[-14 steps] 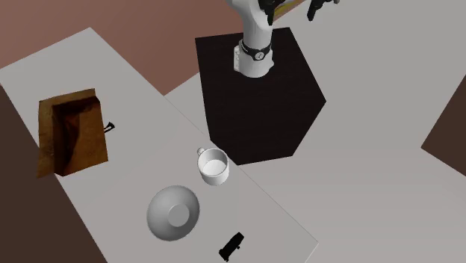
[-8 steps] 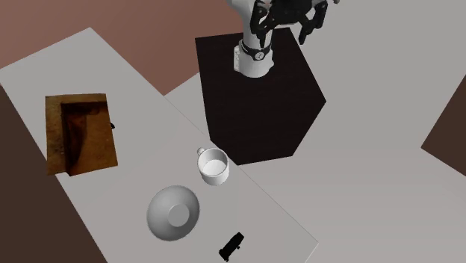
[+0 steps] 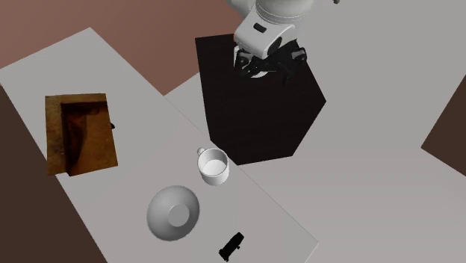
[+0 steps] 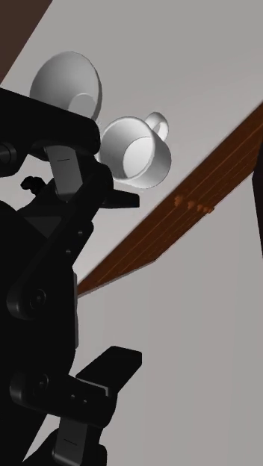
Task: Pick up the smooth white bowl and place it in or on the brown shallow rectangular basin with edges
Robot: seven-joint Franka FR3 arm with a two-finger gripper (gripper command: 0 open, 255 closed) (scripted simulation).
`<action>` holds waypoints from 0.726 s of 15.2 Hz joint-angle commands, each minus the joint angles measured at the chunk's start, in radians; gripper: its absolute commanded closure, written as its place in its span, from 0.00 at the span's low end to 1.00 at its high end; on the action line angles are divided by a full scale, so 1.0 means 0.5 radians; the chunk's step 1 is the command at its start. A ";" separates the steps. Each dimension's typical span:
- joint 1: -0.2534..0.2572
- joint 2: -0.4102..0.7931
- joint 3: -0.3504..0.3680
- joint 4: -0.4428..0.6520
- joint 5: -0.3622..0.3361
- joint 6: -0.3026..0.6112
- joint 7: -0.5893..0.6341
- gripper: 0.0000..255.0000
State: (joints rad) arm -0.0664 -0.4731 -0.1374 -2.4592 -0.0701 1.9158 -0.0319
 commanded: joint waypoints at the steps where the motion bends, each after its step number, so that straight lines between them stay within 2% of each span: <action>1: -0.016 0.143 -0.032 0.025 -0.016 0.136 -0.017 0.00; 11: -0.082 0.877 -0.164 0.338 0.011 0.622 -0.113 0.00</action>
State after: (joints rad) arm -0.1053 -0.0745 -0.2153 -2.3137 -0.0701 2.2063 -0.0855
